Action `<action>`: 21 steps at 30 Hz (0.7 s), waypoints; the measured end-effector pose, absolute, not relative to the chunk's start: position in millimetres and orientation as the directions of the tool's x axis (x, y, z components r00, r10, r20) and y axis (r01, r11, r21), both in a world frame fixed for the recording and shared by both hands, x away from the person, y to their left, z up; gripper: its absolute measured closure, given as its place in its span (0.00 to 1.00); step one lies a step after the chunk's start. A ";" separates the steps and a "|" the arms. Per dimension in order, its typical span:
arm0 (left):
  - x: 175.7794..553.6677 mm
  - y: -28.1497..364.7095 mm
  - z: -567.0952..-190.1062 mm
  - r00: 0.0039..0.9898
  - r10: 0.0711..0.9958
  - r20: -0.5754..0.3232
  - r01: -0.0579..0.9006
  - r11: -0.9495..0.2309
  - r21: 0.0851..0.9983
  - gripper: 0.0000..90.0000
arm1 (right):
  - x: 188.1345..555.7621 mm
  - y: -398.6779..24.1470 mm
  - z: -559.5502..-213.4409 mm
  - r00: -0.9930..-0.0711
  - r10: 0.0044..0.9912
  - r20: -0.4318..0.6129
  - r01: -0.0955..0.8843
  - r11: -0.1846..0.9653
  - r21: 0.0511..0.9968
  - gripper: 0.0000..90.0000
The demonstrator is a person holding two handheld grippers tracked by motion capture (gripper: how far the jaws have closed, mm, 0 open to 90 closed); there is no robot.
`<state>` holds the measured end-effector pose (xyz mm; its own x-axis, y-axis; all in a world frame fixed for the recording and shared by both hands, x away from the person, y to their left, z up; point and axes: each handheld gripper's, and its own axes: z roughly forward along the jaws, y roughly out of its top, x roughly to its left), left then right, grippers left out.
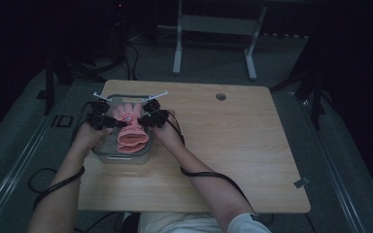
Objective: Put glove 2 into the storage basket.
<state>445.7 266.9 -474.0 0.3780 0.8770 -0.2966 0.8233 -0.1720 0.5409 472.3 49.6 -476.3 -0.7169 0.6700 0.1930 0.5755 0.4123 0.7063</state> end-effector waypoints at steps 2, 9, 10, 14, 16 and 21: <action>446.2 265.7 -473.7 0.375 0.885 -0.276 0.818 -0.176 0.548 0.47 | 472.1 44.5 -473.2 -0.715 0.667 0.211 0.577 0.391 0.717 0.70; 448.6 265.9 -476.4 0.346 0.911 -0.224 0.809 -0.169 0.563 0.26 | 470.2 25.8 -466.5 -0.718 0.649 0.252 0.562 0.325 0.760 0.60; 449.0 264.9 -477.7 0.335 0.918 -0.212 0.805 -0.162 0.570 0.26 | 470.1 23.0 -465.8 -0.718 0.647 0.256 0.560 0.318 0.765 0.58; 450.2 257.8 -479.4 0.338 0.930 -0.143 0.786 -0.195 0.587 0.21 | 469.2 13.5 -463.6 -0.719 0.639 0.274 0.560 0.299 0.772 0.56; 451.1 254.2 -479.1 0.341 0.932 -0.122 0.777 -0.206 0.595 0.20 | 469.2 12.1 -463.4 -0.718 0.639 0.274 0.559 0.297 0.774 0.55; 448.9 252.3 -472.7 0.370 0.922 -0.116 0.754 -0.225 0.618 0.19 | 467.0 5.5 -461.4 -0.717 0.639 0.280 0.561 0.291 0.775 0.55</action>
